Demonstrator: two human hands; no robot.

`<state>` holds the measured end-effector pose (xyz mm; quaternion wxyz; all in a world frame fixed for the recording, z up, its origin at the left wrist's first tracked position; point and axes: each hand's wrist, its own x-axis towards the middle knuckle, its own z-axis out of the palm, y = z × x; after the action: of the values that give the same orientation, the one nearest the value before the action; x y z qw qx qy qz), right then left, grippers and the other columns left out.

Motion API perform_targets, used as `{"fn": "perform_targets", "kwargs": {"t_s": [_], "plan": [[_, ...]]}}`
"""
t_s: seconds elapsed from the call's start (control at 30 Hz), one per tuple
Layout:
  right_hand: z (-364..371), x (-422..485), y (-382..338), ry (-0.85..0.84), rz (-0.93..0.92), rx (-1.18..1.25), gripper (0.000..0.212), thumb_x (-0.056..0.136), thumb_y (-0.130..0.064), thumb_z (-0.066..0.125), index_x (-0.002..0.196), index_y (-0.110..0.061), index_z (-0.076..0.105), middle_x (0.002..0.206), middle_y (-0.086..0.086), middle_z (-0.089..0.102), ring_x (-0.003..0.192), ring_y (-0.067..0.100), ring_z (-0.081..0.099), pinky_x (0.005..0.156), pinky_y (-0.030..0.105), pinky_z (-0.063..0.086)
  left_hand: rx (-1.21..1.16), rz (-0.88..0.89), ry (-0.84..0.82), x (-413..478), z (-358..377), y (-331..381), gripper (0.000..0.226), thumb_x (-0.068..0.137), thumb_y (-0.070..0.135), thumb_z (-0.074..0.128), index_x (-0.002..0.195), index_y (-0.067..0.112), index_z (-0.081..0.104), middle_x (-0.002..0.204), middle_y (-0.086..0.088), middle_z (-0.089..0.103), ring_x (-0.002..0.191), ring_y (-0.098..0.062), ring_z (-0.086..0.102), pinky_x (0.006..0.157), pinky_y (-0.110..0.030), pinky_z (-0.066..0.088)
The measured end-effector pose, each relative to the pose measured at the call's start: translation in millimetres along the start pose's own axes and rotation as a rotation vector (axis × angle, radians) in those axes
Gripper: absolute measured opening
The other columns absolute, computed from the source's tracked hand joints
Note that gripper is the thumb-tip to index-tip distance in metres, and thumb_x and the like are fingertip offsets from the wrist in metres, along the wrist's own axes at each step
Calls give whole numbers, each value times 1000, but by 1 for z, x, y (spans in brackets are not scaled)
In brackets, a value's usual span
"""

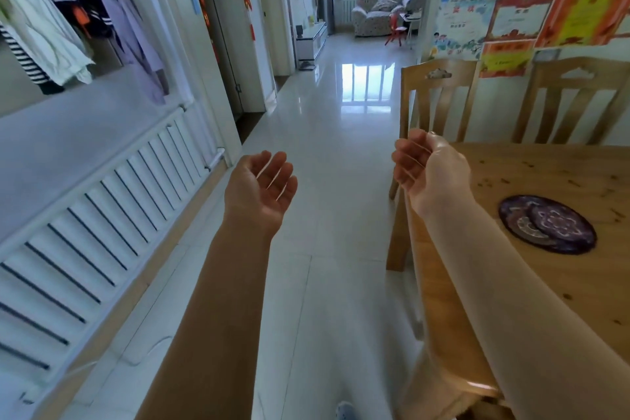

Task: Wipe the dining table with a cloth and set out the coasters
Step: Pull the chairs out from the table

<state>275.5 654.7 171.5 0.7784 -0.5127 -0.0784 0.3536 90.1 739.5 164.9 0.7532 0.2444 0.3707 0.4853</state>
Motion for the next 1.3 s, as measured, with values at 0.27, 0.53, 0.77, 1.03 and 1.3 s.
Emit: {"fn": "perform_targets", "kwargs": {"t_s": [0.27,0.53,0.77,1.03,1.3], "plan": [[77,135,2,22,22,34,30,103,-23,39,94,-15,67,75,1,72,69,15,66,65,30,51,-11,-26,-15,139,53,34,23,96,20,48,113,11,61,100,-5,71,83,-19,67,68,-32,53],[126,231,3,40,20,9,30,103,-24,40,93,-16,67,76,0,72,70,15,66,64,30,51,33,-41,-30,251,89,43,25,97,22,50,116,12,63,98,-4,73,83,-19,69,65,-32,53],[166,318,8,118,0,35,28,103,-25,42,93,-15,67,67,-2,70,66,15,64,66,30,51,48,-132,-94,372,122,45,19,97,22,48,107,13,62,89,-3,73,76,-18,68,63,-30,53],[272,448,26,188,-25,76,28,102,-25,42,91,-16,66,68,-1,70,63,15,64,64,29,50,64,-179,-158,536,165,99,16,96,18,47,101,11,60,88,-5,71,75,-19,64,67,-31,52],[320,562,24,271,-76,96,27,102,-22,42,92,-15,65,77,2,70,67,16,63,66,29,50,121,-265,-236,676,228,114,15,96,18,45,95,13,60,83,-4,69,72,-18,63,67,-30,51]]}}
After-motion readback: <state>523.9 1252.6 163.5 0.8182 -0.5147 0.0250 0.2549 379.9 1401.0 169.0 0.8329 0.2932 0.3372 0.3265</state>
